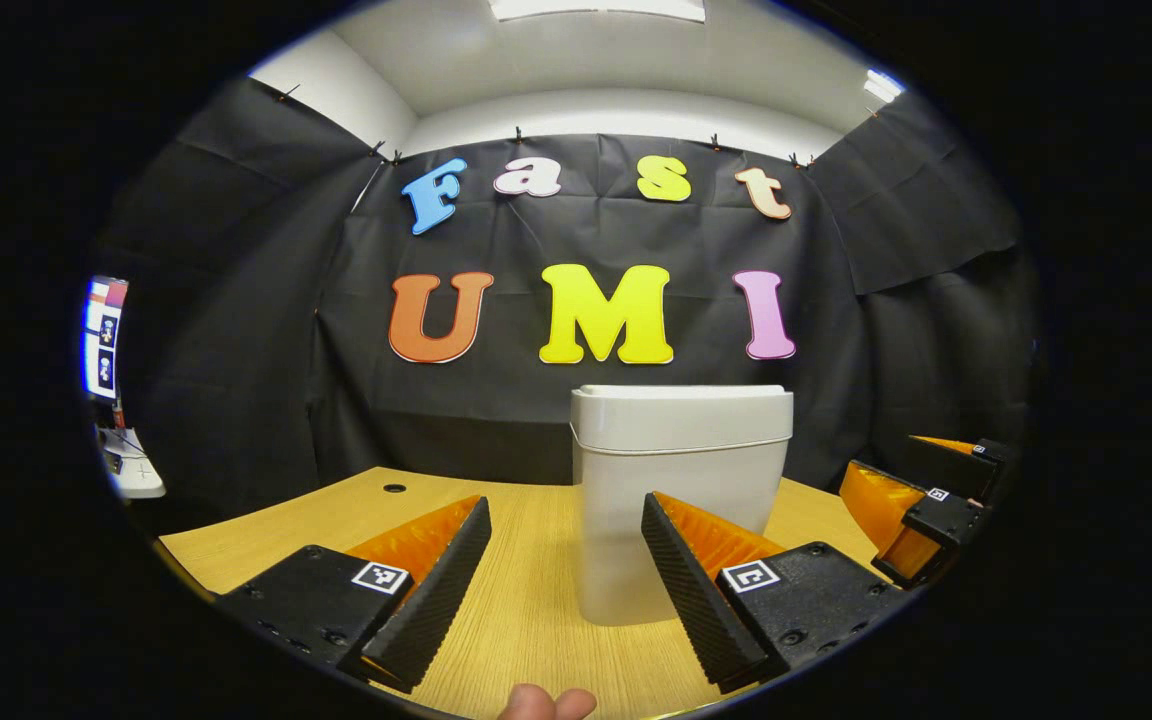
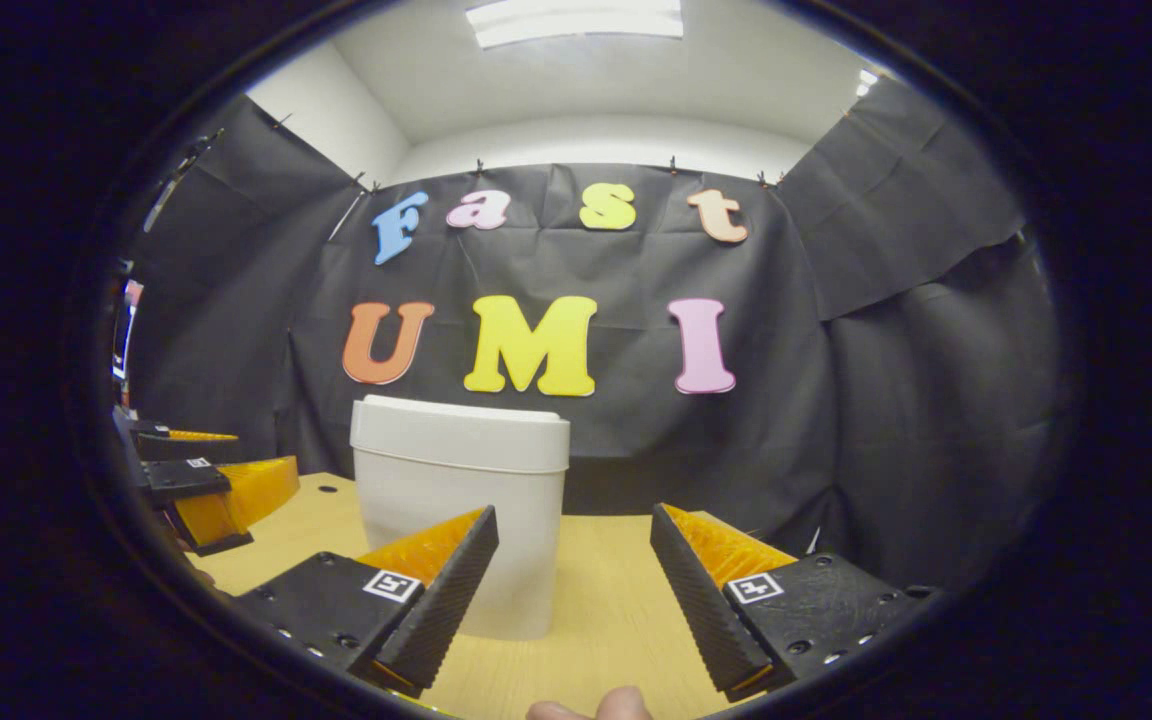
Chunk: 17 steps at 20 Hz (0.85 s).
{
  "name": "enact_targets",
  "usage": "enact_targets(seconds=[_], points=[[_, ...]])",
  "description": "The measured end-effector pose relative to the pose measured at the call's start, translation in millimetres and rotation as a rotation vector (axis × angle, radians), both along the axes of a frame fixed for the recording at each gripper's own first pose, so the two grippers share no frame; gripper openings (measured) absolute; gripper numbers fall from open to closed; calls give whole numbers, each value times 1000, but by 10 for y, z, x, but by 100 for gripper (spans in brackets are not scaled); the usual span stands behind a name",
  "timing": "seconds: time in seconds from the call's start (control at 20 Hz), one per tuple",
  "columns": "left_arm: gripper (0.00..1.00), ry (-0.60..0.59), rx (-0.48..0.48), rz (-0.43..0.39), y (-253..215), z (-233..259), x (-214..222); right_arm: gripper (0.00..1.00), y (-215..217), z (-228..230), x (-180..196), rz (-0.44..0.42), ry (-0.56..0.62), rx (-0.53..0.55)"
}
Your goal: Press the lid of the desktop garbage bin to open it, pick up the crumpled paper on the desktop and throw it into the bin, then pick up the pop can on the desktop and drop it into the bin, and finally close the garbage bin lid.
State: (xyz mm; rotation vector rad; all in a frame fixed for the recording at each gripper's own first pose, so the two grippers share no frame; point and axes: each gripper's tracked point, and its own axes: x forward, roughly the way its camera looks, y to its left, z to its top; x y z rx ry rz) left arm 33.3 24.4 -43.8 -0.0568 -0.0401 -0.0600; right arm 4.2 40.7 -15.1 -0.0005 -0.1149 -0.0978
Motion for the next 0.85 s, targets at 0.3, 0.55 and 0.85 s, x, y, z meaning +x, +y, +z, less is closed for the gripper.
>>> enact_targets(seconds=[0.3,0.55,0.85], points=[[98,-6,-3,6,24,39,-22,97,56,-27,0,7,6,-3],[98,-1,-1,5,20,32,-23,95,52,-36,1,4,4,-8],[98,-3,4,3,5,43,-12,95,53,-24,-14,1,3,-14]])
